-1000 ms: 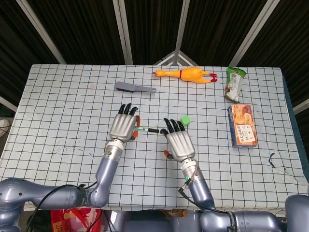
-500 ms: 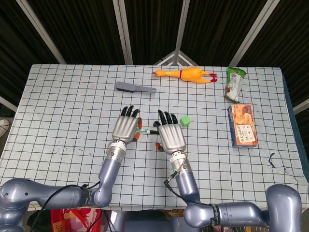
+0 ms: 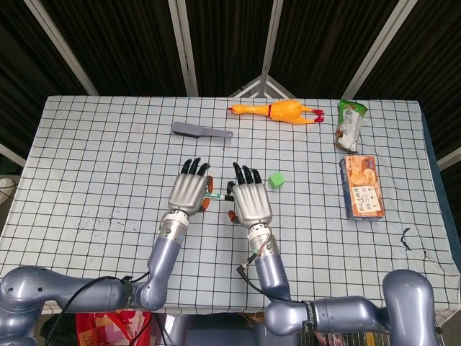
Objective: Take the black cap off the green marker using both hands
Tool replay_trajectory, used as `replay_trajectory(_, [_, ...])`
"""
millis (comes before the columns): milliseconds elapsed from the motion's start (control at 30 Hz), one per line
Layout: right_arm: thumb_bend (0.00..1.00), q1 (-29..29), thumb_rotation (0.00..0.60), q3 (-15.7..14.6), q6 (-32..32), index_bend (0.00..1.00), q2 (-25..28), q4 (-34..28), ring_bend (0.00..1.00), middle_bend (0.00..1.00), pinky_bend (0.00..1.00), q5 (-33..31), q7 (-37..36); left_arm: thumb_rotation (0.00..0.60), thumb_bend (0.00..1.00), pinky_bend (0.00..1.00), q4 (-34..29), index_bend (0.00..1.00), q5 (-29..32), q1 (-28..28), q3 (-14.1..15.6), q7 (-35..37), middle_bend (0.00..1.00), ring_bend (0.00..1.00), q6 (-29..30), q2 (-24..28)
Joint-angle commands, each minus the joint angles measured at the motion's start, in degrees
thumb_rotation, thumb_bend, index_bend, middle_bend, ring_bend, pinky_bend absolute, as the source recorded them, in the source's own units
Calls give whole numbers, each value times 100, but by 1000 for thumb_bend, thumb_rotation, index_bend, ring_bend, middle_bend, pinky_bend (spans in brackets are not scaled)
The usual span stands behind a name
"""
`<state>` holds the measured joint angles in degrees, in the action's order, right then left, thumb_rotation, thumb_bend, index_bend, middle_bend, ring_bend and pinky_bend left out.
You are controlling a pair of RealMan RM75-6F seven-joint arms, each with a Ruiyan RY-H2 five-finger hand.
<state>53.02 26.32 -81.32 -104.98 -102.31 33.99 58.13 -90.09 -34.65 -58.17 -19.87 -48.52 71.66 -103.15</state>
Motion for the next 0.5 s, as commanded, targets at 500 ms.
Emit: replay_trajectory(500, [270, 299, 600, 22, 28, 466, -265, 571, 63, 38, 92, -211, -123, 600, 506, 0, 137, 592, -164, 21, 47, 155, 142, 0, -59, -69])
